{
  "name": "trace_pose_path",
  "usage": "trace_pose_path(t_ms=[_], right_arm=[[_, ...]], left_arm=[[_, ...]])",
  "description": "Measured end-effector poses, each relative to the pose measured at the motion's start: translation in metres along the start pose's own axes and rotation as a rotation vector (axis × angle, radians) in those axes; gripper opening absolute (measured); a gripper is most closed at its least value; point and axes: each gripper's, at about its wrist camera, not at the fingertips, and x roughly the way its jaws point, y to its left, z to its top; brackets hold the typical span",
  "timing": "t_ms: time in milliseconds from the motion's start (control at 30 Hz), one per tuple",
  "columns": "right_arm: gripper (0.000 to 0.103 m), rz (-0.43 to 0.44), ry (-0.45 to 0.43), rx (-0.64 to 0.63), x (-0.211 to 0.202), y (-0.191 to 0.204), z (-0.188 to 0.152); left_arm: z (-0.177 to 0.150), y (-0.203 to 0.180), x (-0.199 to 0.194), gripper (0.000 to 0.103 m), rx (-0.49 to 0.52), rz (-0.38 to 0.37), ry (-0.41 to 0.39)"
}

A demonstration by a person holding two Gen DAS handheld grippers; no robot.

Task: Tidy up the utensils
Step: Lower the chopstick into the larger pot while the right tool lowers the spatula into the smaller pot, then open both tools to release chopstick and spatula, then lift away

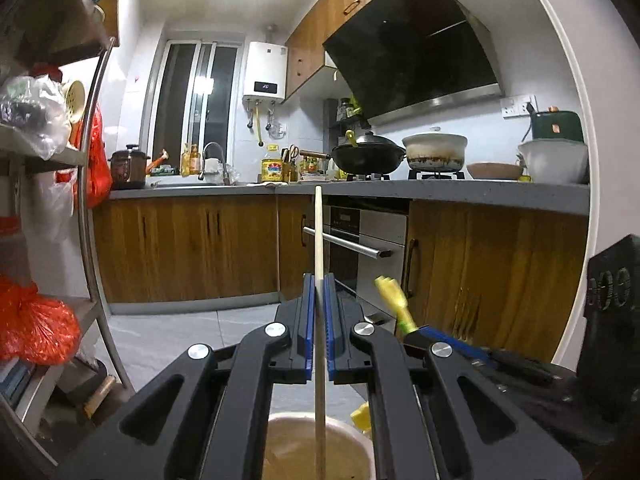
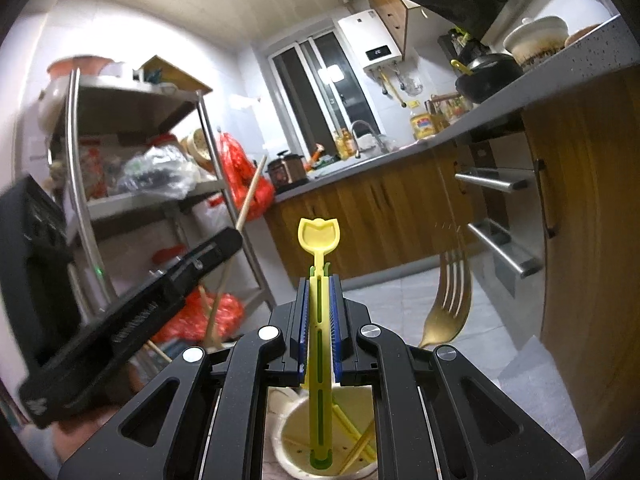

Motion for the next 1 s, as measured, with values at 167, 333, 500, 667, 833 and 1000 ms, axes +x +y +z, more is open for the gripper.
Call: trace_pose_path(t_ms=[167, 333, 500, 667, 833, 1000], right_arm=[[0.010, -0.024, 0.008, -0.051, 0.004, 0.004, -0.007], [0.010, -0.078, 0.051, -0.106, 0.005, 0.012, -0.010], [0.010, -0.112, 0.094, -0.166, -0.004, 0.022, -0.012], [0.010, -0.116, 0.165, -0.175, -0.012, 0.022, -0.014], [0.010, -0.129, 0.209, -0.172, -0.015, 0.019, -0.014], [0.021, -0.107, 0.216, -0.139, -0.019, 0.014, -0.012]], left_arm=[[-0.009, 0.002, -0.014, 0.004, 0.040, 0.004, 0.011], [-0.015, 0.006, -0.034, 0.004, 0.048, 0.005, 0.052], [-0.022, 0.007, -0.048, 0.004, 0.025, 0.007, 0.132], [-0.030, 0.010, -0.049, 0.004, -0.017, 0.006, 0.214], [-0.035, 0.011, -0.046, 0.004, -0.032, 0.007, 0.243], [-0.034, 0.008, -0.045, 0.005, -0.024, 0.017, 0.261]])
